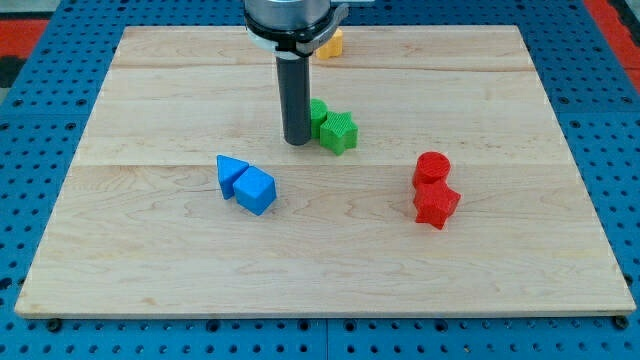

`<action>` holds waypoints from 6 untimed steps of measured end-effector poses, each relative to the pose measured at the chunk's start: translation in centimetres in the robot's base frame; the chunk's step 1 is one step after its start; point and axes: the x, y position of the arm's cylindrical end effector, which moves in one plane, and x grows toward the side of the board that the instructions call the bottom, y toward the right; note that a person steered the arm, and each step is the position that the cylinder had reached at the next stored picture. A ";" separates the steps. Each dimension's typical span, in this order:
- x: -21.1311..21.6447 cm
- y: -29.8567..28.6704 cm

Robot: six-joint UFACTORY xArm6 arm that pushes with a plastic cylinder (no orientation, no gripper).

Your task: Separate the green star from the green circle

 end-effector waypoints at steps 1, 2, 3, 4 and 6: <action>-0.1 -2.7; -0.8 0.4; 1.5 3.5; 1.6 6.0; 4.0 19.0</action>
